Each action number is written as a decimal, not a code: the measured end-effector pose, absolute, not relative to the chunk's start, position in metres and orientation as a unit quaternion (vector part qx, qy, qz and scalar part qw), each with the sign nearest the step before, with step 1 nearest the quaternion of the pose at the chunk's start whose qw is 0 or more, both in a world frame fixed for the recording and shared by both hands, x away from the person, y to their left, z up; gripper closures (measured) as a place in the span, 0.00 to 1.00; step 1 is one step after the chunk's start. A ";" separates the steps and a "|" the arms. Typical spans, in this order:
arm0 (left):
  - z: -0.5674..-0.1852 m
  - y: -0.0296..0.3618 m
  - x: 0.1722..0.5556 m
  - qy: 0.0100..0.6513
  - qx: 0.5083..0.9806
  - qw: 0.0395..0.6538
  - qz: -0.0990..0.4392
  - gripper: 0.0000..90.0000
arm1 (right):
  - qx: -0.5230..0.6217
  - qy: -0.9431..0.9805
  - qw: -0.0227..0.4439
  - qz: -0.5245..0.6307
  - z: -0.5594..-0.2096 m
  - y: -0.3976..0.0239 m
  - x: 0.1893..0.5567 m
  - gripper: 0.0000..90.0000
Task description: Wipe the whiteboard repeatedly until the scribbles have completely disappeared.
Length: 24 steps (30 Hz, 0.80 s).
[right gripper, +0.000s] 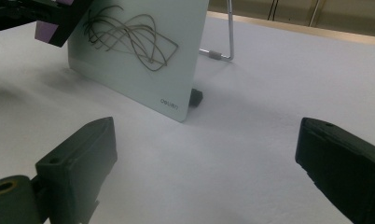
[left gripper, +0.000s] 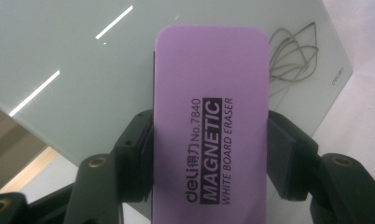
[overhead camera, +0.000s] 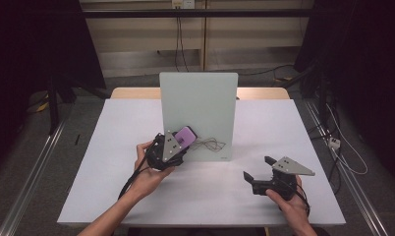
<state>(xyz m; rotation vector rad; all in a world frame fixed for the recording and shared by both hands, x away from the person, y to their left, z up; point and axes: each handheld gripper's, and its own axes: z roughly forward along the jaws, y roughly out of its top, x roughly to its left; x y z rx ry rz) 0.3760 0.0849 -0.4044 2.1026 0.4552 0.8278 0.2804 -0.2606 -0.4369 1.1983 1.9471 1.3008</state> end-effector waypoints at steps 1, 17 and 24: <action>-0.405 0.085 0.376 0.184 0.833 0.407 0.327 0.46 | 0.441 0.716 0.253 0.478 -0.437 -0.261 0.280 0.06; -0.410 0.085 0.378 0.200 0.829 0.421 0.309 0.46 | 0.442 0.716 0.249 0.479 -0.437 -0.260 0.281 0.06; -0.410 0.082 0.379 0.204 0.826 0.430 0.302 0.46 | 0.442 0.718 0.249 0.477 -0.437 -0.260 0.281 0.06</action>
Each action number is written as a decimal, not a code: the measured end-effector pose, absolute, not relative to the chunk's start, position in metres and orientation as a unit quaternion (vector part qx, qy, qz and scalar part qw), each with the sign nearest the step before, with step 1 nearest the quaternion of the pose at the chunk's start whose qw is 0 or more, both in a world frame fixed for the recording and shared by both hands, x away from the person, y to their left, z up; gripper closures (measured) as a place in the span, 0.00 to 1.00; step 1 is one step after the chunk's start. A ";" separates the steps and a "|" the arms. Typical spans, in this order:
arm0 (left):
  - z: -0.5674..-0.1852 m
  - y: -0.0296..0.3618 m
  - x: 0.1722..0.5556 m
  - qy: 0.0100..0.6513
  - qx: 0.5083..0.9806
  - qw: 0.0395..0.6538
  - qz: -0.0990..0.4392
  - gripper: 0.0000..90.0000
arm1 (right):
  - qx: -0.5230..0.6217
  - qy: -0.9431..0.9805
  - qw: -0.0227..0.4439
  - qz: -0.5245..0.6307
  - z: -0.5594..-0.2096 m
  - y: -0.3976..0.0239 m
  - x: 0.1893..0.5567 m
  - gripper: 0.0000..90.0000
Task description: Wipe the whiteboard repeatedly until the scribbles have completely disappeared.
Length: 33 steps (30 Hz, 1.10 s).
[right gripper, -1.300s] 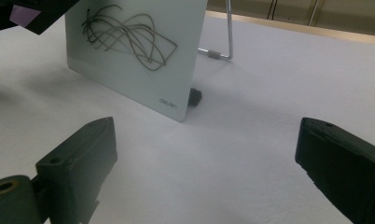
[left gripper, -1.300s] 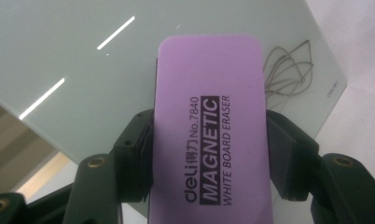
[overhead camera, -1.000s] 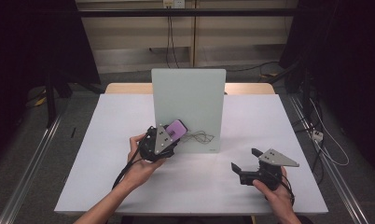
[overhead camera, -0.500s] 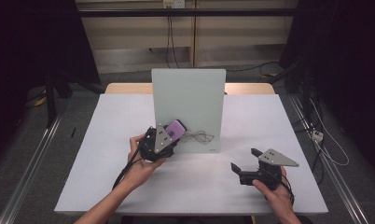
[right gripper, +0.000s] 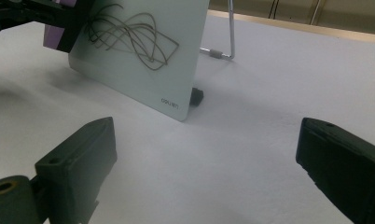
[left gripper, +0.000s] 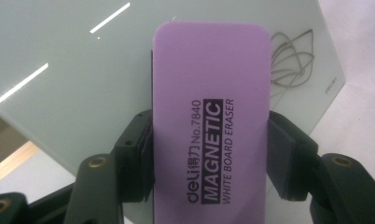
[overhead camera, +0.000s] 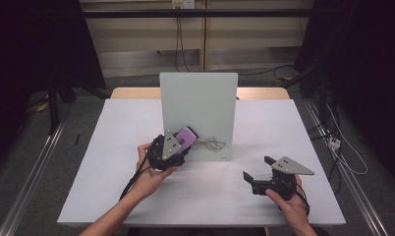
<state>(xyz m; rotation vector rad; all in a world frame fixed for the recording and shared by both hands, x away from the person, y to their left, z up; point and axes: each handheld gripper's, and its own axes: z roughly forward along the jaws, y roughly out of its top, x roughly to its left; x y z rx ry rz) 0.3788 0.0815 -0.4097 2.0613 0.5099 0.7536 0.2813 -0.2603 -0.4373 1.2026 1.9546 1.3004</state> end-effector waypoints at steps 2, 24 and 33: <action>-0.410 0.080 0.379 0.205 0.825 0.432 0.301 0.46 | 0.440 0.719 0.249 0.477 -0.437 -0.260 0.281 0.06; -0.399 0.059 0.384 0.184 0.830 0.433 0.299 0.46 | 0.442 0.718 0.250 0.476 -0.437 -0.261 0.281 0.06; -0.408 0.052 0.380 0.174 0.836 0.429 0.295 0.46 | 0.440 0.719 0.251 0.475 -0.437 -0.260 0.281 0.06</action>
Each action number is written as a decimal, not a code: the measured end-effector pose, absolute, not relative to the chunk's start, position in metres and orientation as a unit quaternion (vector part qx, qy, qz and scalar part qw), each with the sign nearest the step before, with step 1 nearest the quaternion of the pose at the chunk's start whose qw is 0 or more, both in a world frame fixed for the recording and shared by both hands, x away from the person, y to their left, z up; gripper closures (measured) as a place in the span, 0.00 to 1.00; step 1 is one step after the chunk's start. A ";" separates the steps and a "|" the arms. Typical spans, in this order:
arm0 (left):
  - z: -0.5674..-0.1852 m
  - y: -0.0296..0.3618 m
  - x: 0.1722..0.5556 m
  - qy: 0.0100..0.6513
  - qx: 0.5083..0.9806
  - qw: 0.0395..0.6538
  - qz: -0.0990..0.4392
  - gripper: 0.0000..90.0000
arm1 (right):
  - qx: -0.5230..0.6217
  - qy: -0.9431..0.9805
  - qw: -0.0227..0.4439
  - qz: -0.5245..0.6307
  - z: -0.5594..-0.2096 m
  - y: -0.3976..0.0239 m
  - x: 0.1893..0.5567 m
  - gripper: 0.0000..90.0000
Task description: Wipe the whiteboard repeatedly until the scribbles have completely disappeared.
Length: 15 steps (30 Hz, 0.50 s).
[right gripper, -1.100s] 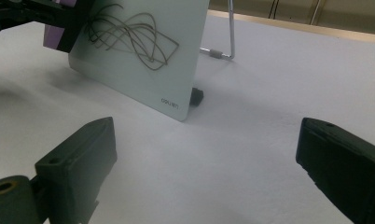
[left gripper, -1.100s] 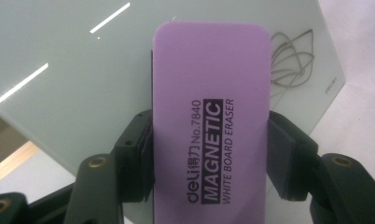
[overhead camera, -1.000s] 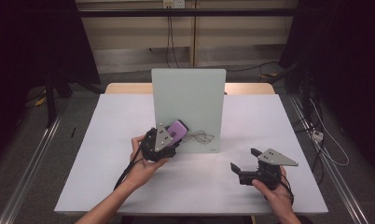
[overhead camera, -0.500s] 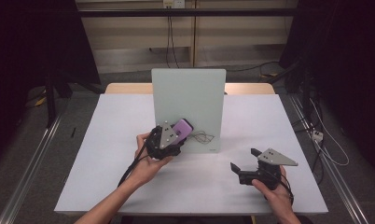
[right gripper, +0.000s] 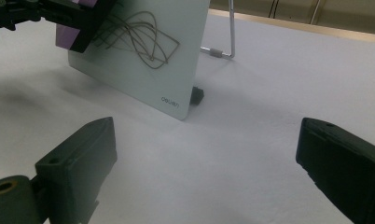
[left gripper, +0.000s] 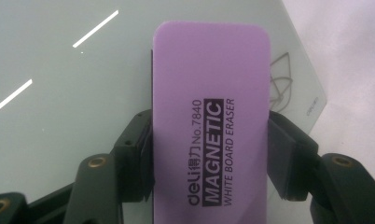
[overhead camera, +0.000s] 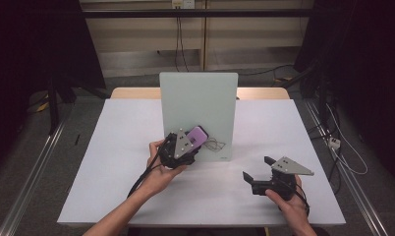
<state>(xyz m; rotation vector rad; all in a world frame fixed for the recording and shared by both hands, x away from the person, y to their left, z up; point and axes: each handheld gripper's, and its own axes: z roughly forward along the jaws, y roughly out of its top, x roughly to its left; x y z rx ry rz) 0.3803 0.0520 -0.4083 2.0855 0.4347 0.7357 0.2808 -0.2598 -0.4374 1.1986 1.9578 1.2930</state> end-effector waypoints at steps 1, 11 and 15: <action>-0.409 0.051 0.380 0.172 0.837 0.429 0.294 0.46 | 0.440 0.720 0.251 0.475 -0.437 -0.260 0.281 0.06; -0.412 0.049 0.380 0.163 0.844 0.427 0.282 0.46 | 0.441 0.719 0.249 0.476 -0.438 -0.260 0.281 0.06; -0.400 0.057 0.384 0.178 0.831 0.439 0.292 0.46 | 0.446 0.717 0.247 0.476 -0.438 -0.260 0.281 0.06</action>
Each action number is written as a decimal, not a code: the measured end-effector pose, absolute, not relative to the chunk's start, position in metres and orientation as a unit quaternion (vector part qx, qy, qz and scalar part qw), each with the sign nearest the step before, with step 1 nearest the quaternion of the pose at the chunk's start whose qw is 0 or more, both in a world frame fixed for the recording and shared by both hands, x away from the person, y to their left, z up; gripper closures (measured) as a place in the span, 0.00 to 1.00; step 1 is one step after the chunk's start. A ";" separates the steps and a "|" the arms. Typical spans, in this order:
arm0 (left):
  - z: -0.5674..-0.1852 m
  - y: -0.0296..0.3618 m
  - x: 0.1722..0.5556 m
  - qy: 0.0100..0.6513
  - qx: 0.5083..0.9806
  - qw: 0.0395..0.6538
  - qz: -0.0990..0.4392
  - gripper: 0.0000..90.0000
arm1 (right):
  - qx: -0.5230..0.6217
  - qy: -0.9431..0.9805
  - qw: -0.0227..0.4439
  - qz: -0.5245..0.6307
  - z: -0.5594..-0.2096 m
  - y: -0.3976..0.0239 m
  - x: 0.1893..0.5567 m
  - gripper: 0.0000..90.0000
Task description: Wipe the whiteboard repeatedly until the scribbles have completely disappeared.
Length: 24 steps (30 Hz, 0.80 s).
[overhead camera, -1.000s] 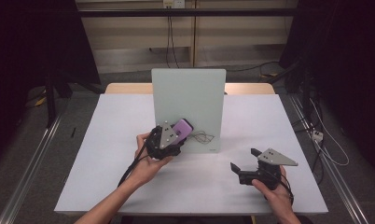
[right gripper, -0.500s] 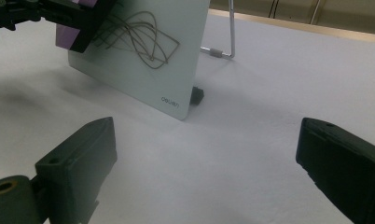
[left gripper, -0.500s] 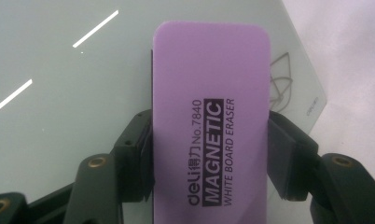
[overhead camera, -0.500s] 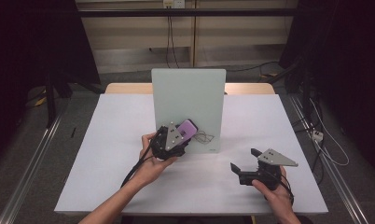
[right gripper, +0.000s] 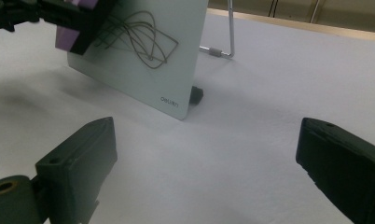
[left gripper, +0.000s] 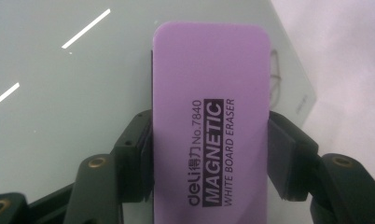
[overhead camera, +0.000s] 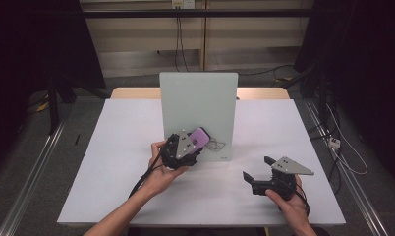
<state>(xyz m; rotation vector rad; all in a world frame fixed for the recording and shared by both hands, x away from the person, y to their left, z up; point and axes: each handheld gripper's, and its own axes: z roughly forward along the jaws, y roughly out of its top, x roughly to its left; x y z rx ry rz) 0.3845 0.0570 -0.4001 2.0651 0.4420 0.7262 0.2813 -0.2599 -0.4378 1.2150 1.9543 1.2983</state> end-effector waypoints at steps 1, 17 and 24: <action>-0.397 0.060 0.386 0.182 0.827 0.443 0.296 0.46 | 0.445 0.717 0.248 0.475 -0.438 -0.260 0.282 0.06; -0.406 0.065 0.383 0.168 0.834 0.430 0.301 0.46 | 0.443 0.719 0.250 0.474 -0.438 -0.260 0.281 0.06; -0.423 0.053 0.376 0.145 0.850 0.416 0.288 0.46 | 0.443 0.719 0.249 0.474 -0.438 -0.259 0.281 0.06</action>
